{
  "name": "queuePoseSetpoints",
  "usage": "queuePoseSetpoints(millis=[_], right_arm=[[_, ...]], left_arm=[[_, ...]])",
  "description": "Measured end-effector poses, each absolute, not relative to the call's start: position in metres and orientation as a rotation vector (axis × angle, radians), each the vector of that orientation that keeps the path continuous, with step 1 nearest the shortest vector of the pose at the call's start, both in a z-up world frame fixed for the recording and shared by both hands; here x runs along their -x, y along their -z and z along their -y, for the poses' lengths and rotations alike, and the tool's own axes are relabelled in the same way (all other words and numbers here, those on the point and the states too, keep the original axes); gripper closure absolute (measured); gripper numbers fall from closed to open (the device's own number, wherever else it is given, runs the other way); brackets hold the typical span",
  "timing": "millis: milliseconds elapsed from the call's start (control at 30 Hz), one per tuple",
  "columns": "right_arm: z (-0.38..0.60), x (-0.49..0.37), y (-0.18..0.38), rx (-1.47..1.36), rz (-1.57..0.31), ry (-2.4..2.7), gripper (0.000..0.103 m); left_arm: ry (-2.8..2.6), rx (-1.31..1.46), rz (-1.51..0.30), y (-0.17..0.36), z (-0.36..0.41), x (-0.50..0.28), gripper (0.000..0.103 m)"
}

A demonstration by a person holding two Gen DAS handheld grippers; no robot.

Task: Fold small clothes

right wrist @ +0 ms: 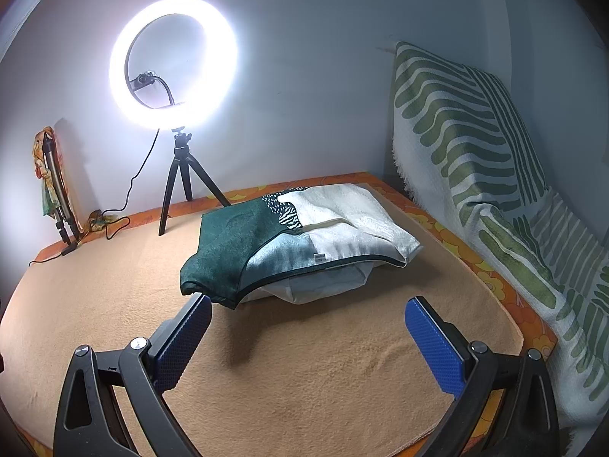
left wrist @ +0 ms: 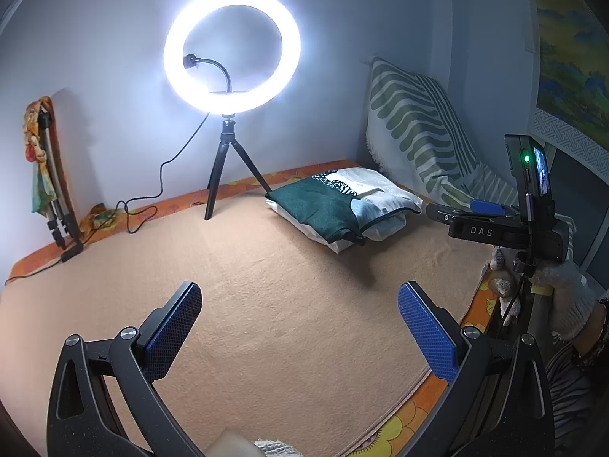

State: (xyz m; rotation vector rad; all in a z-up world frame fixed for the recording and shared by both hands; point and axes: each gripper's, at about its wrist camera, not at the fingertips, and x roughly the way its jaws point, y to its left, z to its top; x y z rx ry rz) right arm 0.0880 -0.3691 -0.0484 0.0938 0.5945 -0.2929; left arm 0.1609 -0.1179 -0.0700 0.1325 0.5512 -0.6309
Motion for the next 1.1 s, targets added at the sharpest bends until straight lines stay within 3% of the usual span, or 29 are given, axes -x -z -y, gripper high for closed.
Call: queuePoseSetpoints(millis=[1100], right_arm=[[0.3630, -0.0916, 0.0481, -0.102, -0.593, 0.284, 0.000]], left_arm=[[0.628, -0.119, -0.546, 0.0661, 0.1135, -0.1597, 0.000]])
